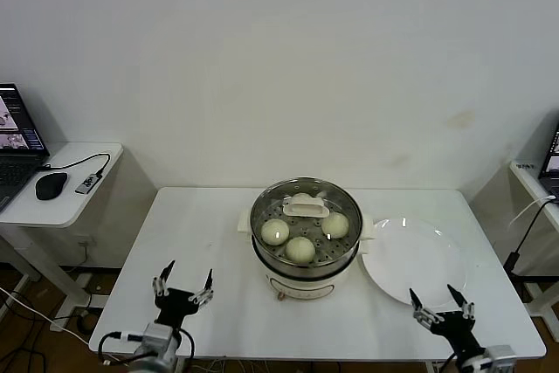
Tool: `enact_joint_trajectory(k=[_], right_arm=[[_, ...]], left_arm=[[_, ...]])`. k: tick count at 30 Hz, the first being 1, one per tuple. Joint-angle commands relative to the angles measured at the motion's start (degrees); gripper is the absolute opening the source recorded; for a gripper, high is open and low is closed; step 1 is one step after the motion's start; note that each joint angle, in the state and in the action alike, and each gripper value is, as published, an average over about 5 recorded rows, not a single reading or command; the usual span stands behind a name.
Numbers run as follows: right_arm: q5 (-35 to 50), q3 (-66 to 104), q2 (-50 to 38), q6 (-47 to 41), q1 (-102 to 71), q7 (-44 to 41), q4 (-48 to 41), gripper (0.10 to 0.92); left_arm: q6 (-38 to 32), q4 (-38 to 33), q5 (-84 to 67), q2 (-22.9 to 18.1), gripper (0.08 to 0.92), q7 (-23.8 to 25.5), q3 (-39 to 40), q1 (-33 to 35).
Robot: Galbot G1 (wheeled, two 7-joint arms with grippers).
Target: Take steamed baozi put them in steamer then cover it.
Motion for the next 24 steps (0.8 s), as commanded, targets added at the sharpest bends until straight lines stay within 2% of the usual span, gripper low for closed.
enact_joint_trajectory(k=[1, 24], right_arm=[[-0.31, -2.95, -0.74, -2.41, -3.16, -0.21, 3.15, 0.823], [-3.95, -2.10, 1.18, 0.33, -3.26, -0.50, 2.55, 0.823]], left_arm=[[1.69, -0.94, -6.12, -0.28, 0.823, -1.96, -1.61, 8.49], [1.00, -3.98, -6.32, -1.25, 0.823, -0.53, -1.21, 10.75]])
